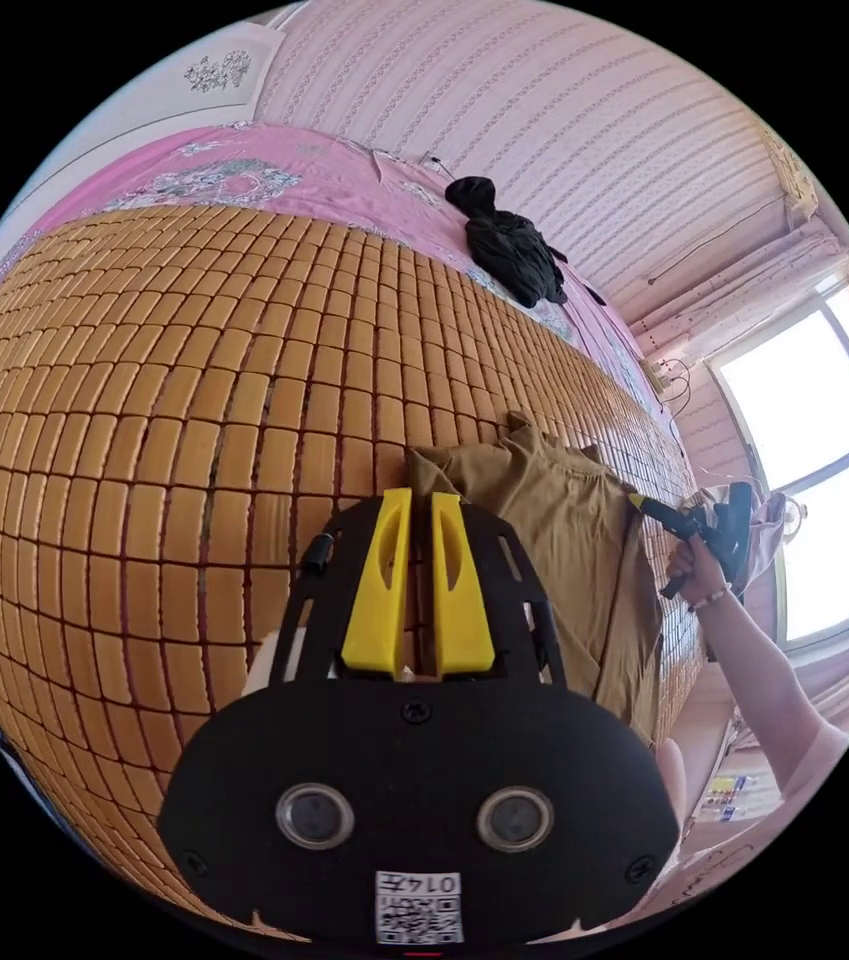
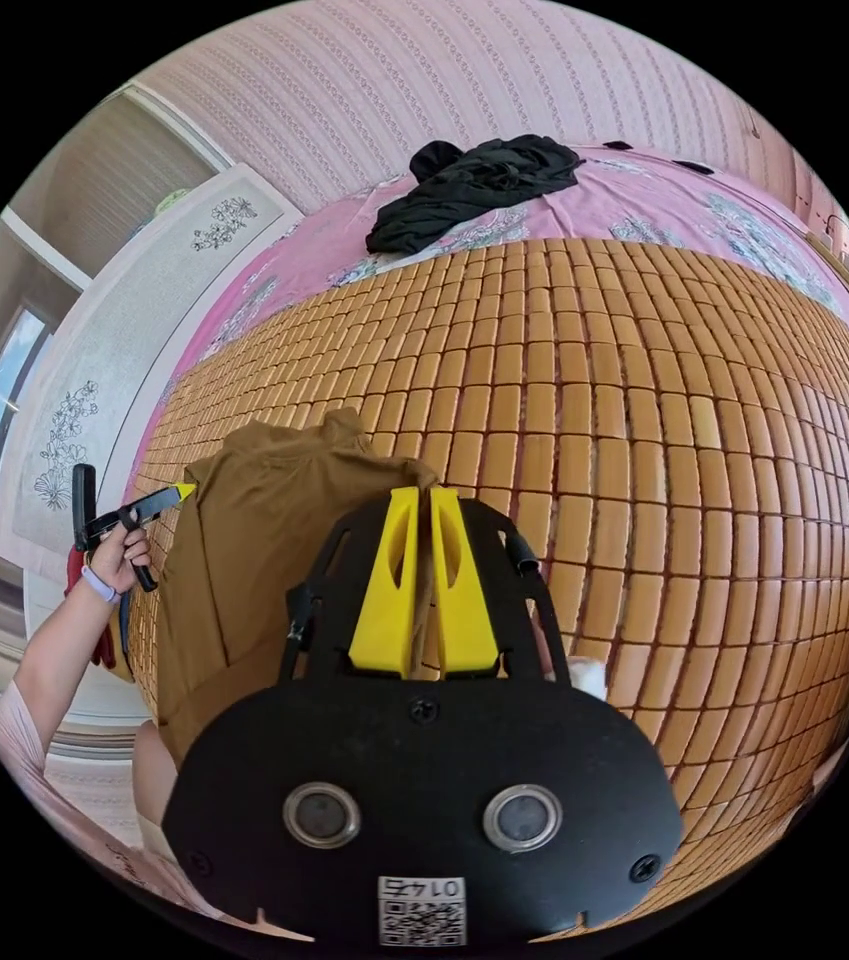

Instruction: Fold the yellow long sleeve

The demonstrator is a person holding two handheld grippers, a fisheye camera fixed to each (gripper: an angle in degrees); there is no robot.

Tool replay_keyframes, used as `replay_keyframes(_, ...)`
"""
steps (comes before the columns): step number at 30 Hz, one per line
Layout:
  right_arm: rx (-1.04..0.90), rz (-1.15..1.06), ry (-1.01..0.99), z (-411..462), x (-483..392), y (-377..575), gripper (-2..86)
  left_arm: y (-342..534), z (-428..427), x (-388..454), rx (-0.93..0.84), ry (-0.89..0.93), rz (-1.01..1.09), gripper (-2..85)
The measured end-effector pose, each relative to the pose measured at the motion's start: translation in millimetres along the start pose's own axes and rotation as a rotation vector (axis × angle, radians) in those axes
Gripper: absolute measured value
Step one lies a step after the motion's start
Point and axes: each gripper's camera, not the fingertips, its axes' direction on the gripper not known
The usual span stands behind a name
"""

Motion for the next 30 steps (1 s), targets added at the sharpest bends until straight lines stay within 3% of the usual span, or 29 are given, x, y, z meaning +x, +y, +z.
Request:
replay_keyframes(6,0.097,-0.064,0.043,-48,15,-20,-0.2,-27,-29,29,0.095,-0.013,0.056,-0.9)
replay_keyframes(10,0.216,-0.040,-0.017,-98,22,-23,-0.3,-33,-60,55,0.194,-0.007,0.103,-1.0)
replay_keyframes(14,0.253,-0.166,-0.089,-150,15,11,-0.1,-15,-103,78,0.205,0.055,0.220,-1.0)
replay_keyframes(20,0.135,-0.308,-0.273,-195,19,148,0.9,103,-156,84,0.074,0.148,0.402,-0.9)
replay_keyframes(23,-0.079,-0.257,-0.353,-161,23,225,2.5,190,-143,69,-0.015,0.074,0.336,-0.5)
replay_keyframes(26,-0.273,-0.137,-0.231,-123,28,281,3.4,262,-113,41,-0.173,-0.023,0.163,0.3)
replay_keyframes(30,-0.169,-0.140,-0.215,-136,15,297,4.4,303,-116,44,-0.140,0.011,0.114,0.9)
